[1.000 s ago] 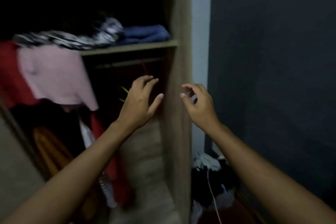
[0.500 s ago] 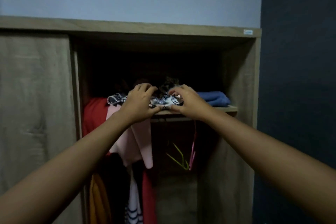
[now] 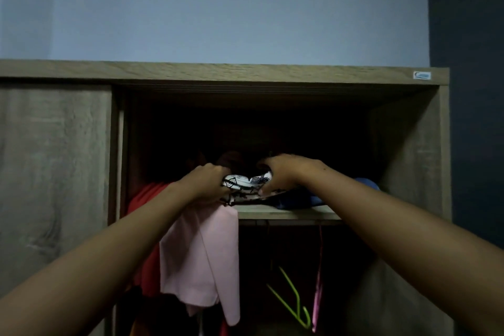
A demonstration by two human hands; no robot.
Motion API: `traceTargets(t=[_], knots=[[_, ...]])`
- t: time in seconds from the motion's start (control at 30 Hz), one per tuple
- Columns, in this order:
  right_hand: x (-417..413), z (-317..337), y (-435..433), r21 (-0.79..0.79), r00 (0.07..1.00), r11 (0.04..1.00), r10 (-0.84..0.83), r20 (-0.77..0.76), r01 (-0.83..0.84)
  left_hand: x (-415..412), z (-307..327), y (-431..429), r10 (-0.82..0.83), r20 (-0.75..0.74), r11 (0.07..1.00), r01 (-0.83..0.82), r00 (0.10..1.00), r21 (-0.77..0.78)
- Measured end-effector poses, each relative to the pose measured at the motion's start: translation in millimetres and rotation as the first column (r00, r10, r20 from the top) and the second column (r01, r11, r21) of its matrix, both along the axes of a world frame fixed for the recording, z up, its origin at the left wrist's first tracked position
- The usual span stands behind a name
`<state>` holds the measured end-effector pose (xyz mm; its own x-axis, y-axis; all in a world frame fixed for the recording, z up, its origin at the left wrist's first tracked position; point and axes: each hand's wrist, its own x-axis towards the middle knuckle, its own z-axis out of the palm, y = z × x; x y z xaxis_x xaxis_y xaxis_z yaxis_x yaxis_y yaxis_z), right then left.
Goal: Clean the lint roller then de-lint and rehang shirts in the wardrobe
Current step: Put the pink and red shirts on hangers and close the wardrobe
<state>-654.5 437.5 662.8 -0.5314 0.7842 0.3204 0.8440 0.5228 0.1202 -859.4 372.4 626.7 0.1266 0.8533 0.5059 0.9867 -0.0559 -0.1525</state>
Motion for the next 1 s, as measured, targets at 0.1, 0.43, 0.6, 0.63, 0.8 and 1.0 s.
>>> traceTargets(t=[0.1,0.43,0.6,0.63,0.8,1.0], knots=[[-5,2,7,-0.075,0.994,0.995,-0.051,0.099,0.059,-2,4,8,0.054,0.034,0.999,-0.054,0.998,0.006],[-4,-12,28,0.034,0.969,0.999,-0.009,-0.245,0.018,22,9,18,0.166,-0.087,0.986,-0.163,0.982,0.035],[19,12,28,0.033,0.892,0.999,-0.022,-0.452,0.042,46,29,30,0.138,0.005,0.987,-0.138,0.99,0.081],[24,18,30,0.05,0.882,0.997,-0.023,-0.471,0.053,50,35,35,0.117,0.012,0.99,-0.117,0.993,0.079],[78,49,35,0.186,0.878,0.97,-0.05,-0.477,0.156,98,69,55,0.003,0.082,0.996,-0.01,0.997,0.093],[143,42,54,0.364,0.882,0.854,-0.203,-0.425,0.372,165,70,79,-0.14,0.139,0.985,0.123,0.98,0.12]])
